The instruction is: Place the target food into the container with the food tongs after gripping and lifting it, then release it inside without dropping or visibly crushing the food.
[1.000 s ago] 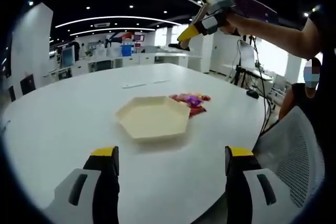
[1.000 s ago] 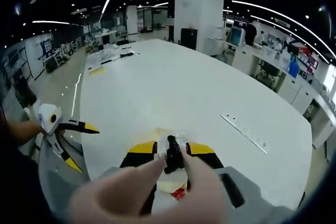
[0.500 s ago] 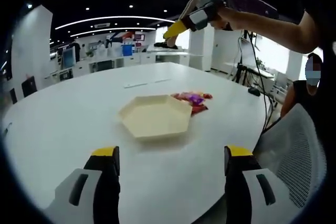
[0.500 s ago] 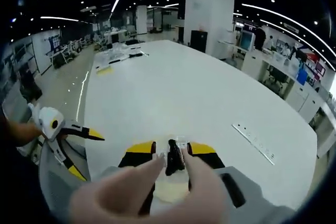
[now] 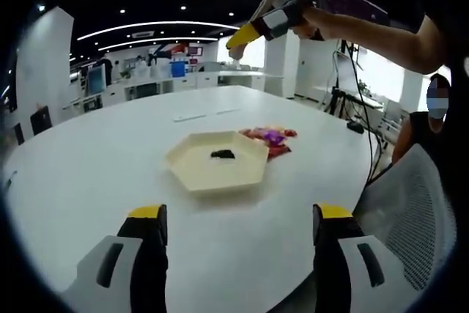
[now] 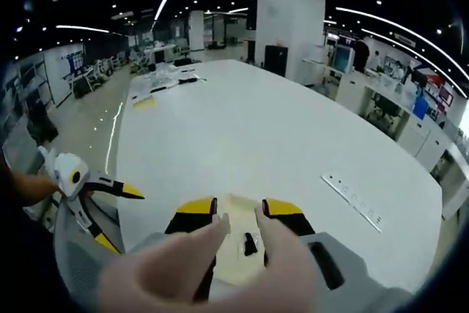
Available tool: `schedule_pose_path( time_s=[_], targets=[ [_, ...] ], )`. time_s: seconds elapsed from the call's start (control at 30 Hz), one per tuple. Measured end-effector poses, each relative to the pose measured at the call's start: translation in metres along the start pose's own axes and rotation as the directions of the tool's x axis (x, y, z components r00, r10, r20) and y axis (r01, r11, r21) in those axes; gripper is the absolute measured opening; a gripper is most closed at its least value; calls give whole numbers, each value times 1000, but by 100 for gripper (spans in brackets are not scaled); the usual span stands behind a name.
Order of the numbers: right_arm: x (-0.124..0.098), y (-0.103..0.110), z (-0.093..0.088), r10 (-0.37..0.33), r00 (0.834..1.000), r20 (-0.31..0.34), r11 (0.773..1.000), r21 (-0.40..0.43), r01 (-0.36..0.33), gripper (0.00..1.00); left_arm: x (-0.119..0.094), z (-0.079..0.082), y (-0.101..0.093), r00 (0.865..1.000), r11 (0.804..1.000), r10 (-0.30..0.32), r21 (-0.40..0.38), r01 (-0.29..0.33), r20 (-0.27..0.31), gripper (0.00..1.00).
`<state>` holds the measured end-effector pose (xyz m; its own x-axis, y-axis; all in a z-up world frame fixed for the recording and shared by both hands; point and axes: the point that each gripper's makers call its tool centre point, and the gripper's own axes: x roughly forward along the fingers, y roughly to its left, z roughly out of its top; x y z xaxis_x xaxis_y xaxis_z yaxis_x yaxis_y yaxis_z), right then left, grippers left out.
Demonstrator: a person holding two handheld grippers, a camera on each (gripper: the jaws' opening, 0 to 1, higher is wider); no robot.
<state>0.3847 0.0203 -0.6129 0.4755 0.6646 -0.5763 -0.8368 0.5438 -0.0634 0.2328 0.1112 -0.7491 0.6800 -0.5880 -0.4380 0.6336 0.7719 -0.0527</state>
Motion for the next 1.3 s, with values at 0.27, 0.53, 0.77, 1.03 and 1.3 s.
schedule_pose_path(
  time_s=[0.27, 0.53, 0.77, 1.03, 1.3],
  targets=[
    [-8, -10, -19, -33, 999, -30, 999, 0, 33, 24, -1, 2, -3, 1000, 1000, -13, -14, 13, 10, 79],
    [-20, -20, -46, -64, 996, -69, 997, 29, 66, 24, 0, 1, -3, 1000, 1000, -18, -13, 19, 6, 79],
    [-26, -24, -63, -84, 991, -100, 995, 39, 88, 24, -1, 3, -3, 1000, 1000, -14, -3, 14, 15, 79],
    [-34, -32, -86, -112, 984, -135, 991, 63, 121, 24, -1, 4, -5, 1000, 1000, -6, 6, 6, 21, 79],
    [-44, -39, -111, -144, 974, -174, 983, 88, 161, 25, -1, 2, -9, 1000, 1000, -10, 14, 10, 15, 81]
  ],
)
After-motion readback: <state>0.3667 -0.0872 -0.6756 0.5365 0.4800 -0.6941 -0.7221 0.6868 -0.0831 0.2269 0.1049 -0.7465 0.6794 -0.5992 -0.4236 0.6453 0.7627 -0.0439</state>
